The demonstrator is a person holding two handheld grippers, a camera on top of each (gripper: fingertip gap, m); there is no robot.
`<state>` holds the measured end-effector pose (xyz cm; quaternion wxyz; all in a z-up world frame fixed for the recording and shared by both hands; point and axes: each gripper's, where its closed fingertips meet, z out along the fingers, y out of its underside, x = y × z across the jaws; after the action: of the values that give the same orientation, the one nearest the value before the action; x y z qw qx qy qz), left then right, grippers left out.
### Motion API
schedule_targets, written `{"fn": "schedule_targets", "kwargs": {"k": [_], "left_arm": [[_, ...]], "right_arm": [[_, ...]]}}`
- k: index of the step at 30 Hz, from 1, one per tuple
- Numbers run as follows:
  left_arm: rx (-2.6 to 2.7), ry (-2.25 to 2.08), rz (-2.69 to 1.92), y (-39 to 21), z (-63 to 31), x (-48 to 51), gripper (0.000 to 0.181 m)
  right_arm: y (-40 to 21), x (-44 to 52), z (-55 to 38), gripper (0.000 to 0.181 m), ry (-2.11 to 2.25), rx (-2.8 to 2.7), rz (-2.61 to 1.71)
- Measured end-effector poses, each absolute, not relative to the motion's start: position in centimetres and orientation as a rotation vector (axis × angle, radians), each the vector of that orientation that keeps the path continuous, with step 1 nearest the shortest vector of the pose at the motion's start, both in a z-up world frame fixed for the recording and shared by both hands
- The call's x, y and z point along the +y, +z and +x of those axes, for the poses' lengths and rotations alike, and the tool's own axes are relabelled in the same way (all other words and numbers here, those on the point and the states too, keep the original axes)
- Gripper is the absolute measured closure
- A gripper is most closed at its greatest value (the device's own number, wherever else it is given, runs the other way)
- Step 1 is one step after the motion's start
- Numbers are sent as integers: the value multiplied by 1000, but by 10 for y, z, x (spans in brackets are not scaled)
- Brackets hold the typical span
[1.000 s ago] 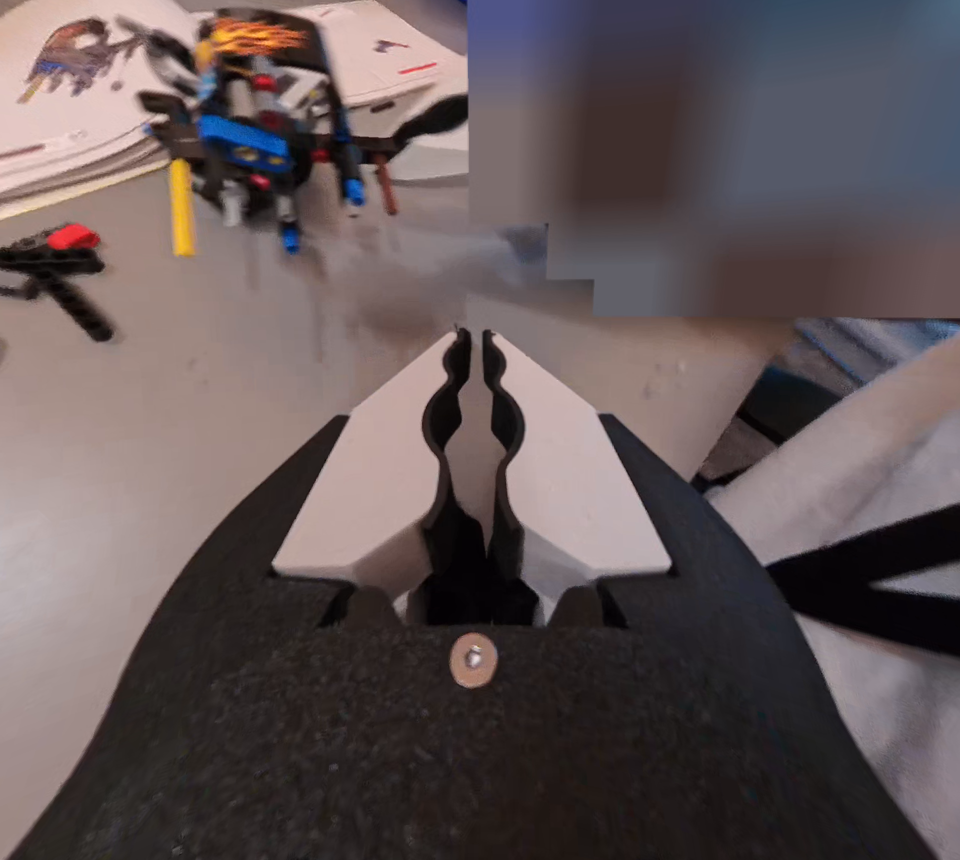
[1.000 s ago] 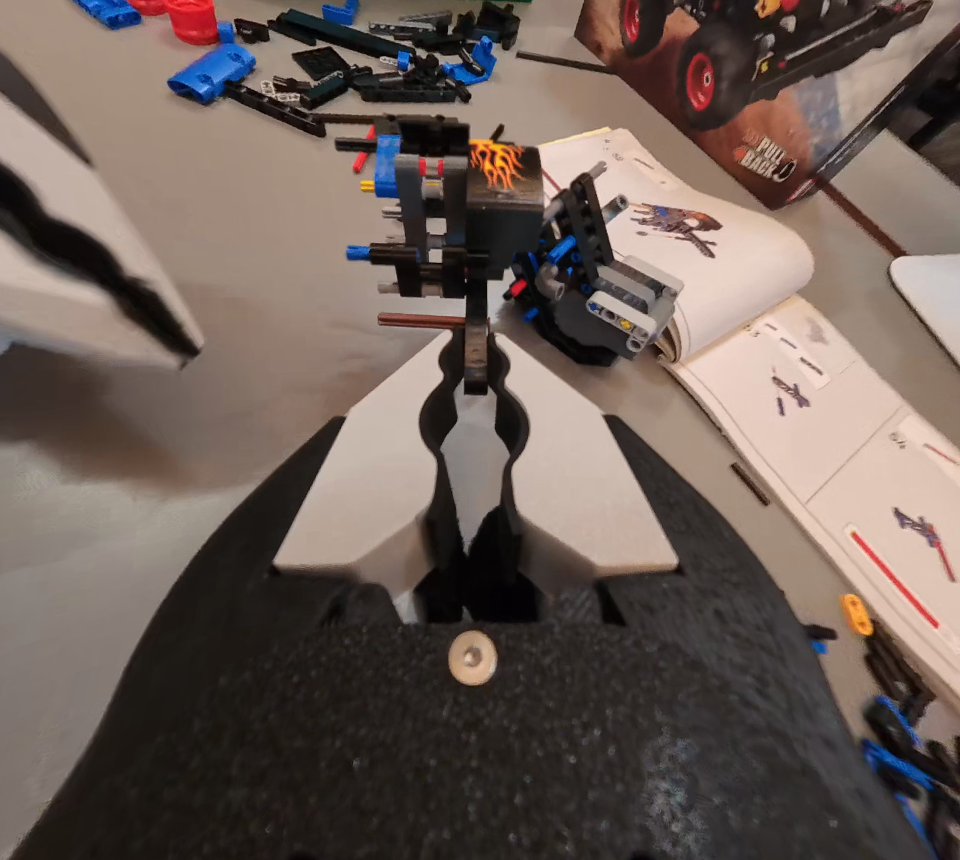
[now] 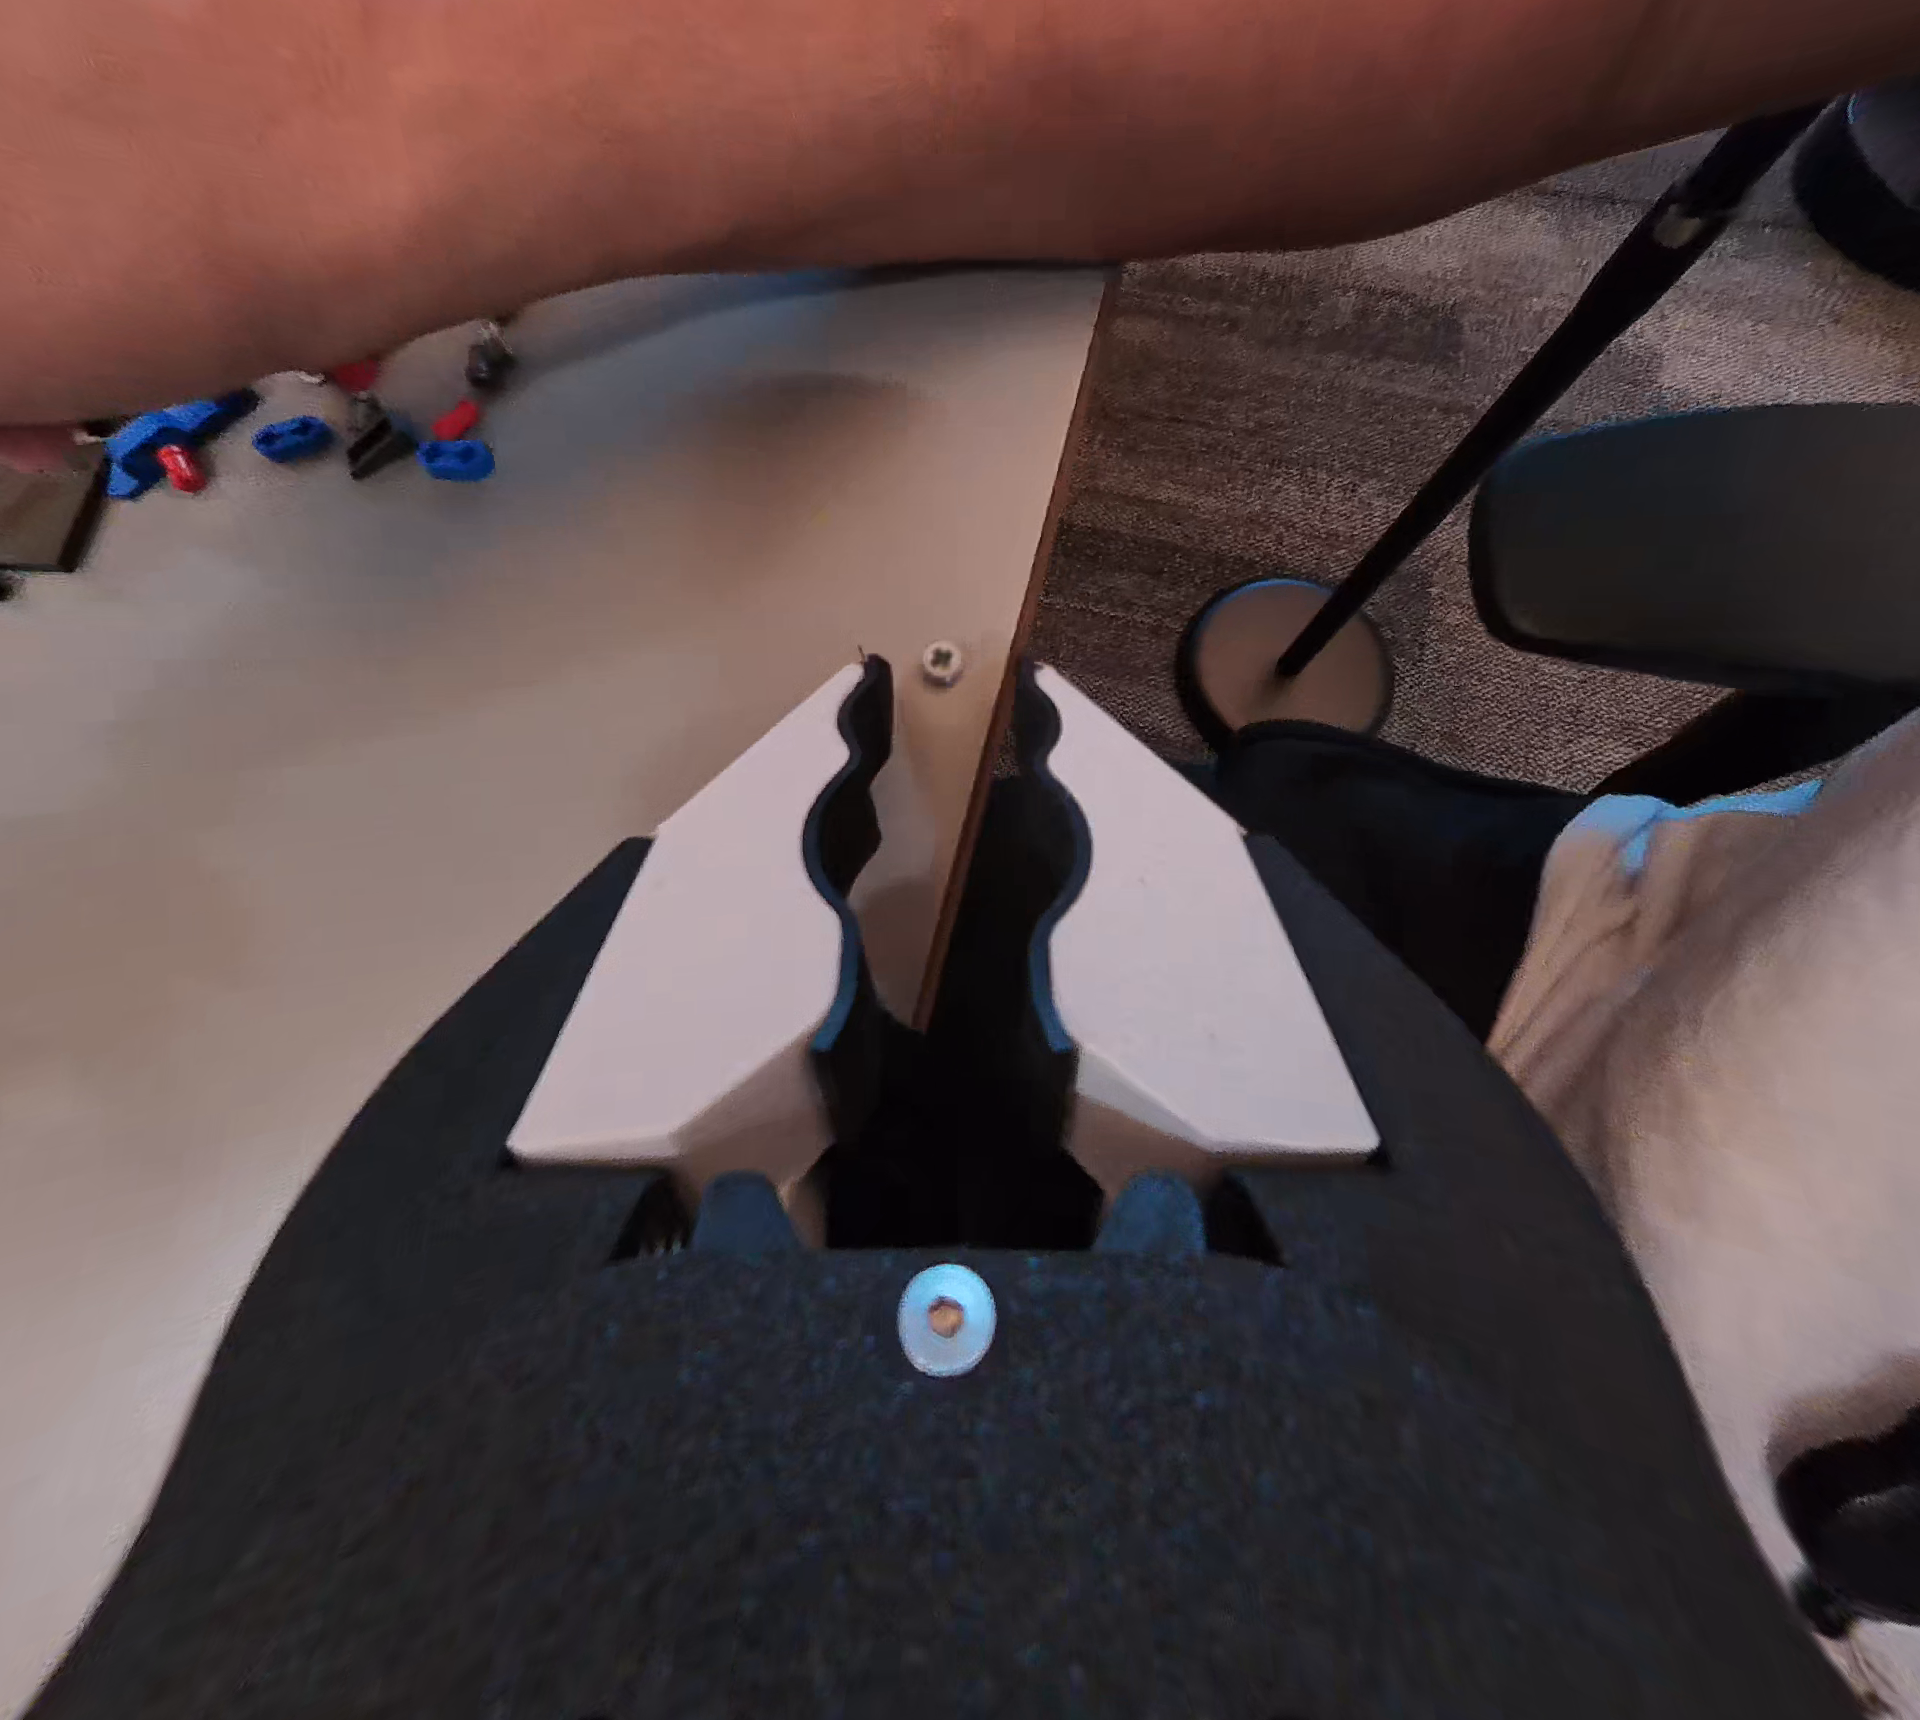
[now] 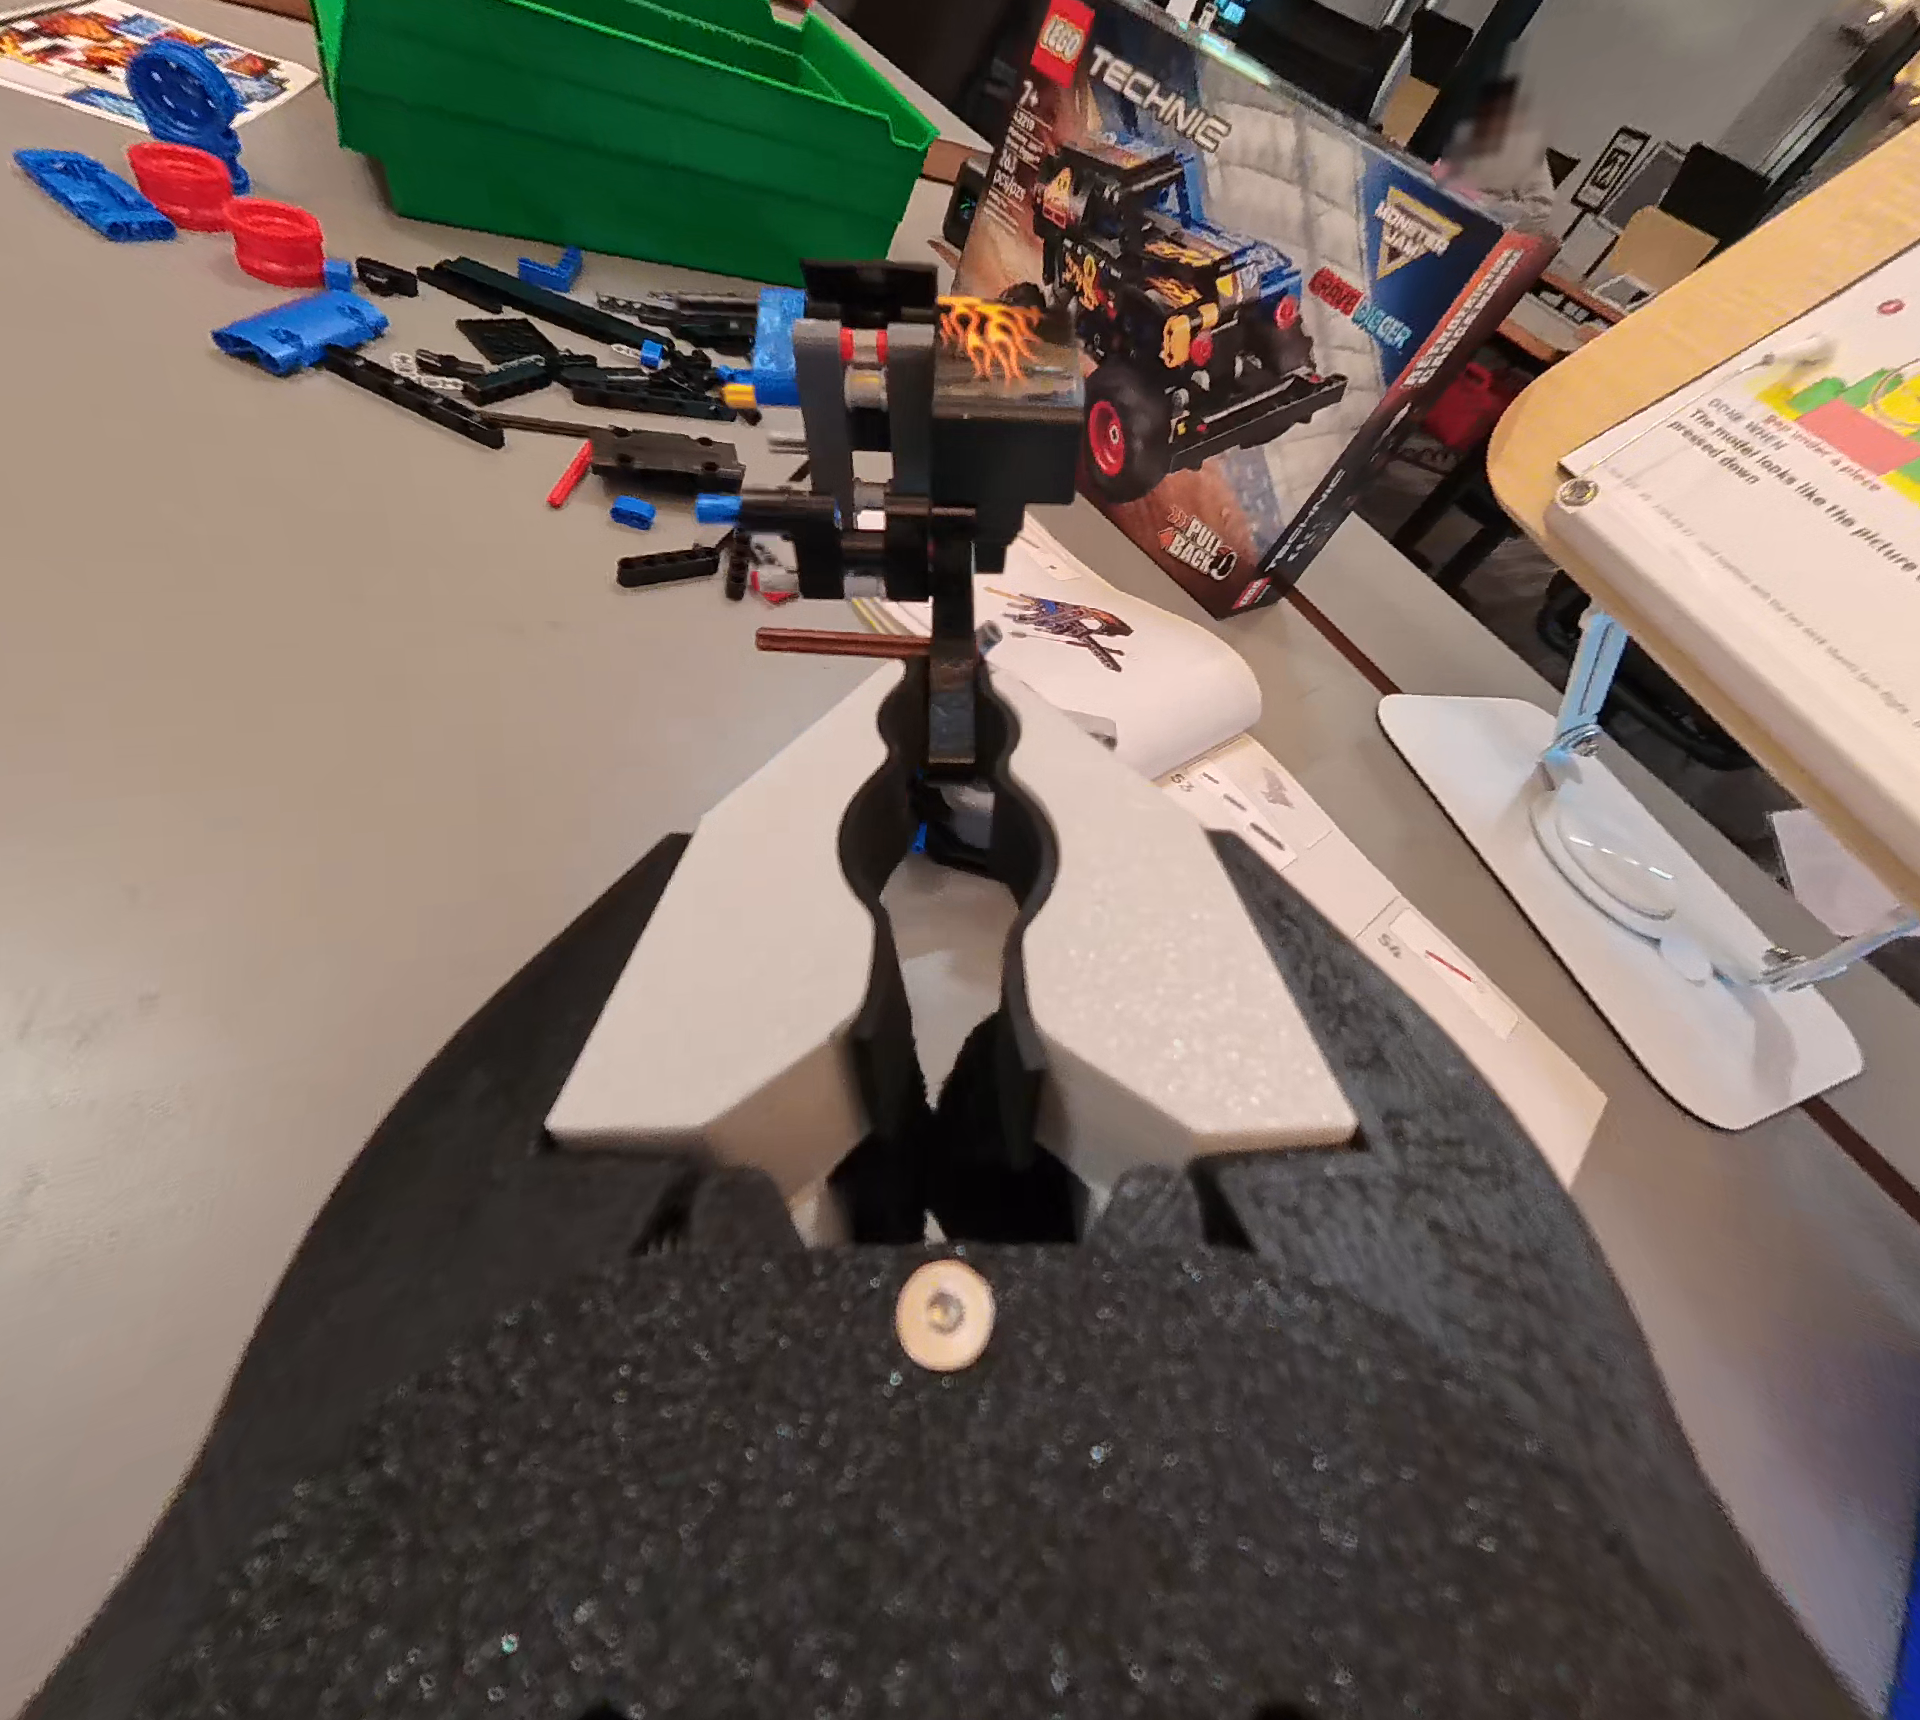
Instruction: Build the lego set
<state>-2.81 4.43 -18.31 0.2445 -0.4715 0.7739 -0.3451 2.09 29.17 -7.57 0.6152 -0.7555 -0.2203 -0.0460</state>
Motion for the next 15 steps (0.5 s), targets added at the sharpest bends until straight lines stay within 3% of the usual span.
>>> {"fn": "schedule_targets", "kwargs": {"k": [15], "left_arm": [[2092,-924,-1366,-187,-22,43,175]], "right_arm": [[-77,292,23,174,-87,-504,-1758]]}}
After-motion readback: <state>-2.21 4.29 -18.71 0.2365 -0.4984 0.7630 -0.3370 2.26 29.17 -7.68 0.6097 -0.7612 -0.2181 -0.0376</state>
